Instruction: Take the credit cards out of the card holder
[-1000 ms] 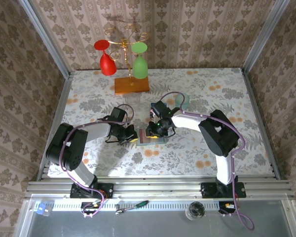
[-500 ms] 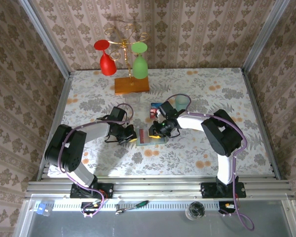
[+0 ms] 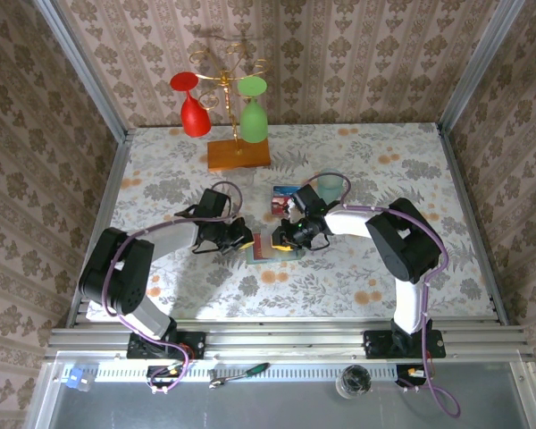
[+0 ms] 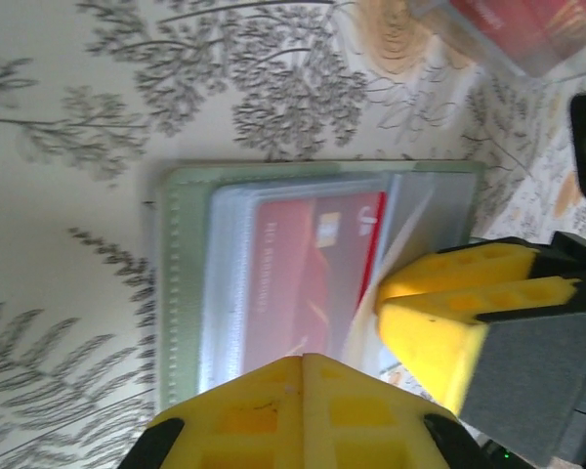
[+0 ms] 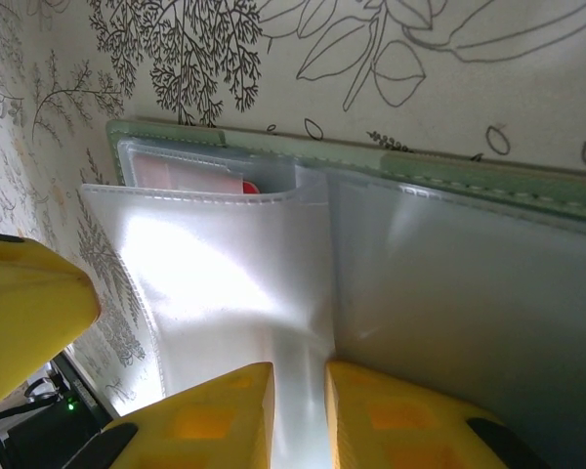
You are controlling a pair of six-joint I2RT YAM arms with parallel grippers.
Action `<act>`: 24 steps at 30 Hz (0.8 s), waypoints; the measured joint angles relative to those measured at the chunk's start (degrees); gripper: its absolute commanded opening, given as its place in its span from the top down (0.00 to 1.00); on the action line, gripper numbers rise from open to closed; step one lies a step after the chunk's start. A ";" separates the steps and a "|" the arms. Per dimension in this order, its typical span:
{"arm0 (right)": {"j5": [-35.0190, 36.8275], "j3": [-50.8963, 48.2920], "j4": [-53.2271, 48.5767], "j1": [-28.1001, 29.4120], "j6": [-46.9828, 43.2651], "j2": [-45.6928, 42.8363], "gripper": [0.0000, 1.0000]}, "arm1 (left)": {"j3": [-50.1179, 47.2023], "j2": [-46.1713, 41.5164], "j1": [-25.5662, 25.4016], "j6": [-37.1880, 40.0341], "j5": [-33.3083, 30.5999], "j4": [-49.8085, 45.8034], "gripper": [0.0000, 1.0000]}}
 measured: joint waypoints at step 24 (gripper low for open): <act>-0.33 -0.81 1.07 -0.07 0.17 -0.39 0.79 | 0.00 3.93 -2.27 -4.76 3.52 7.50 0.78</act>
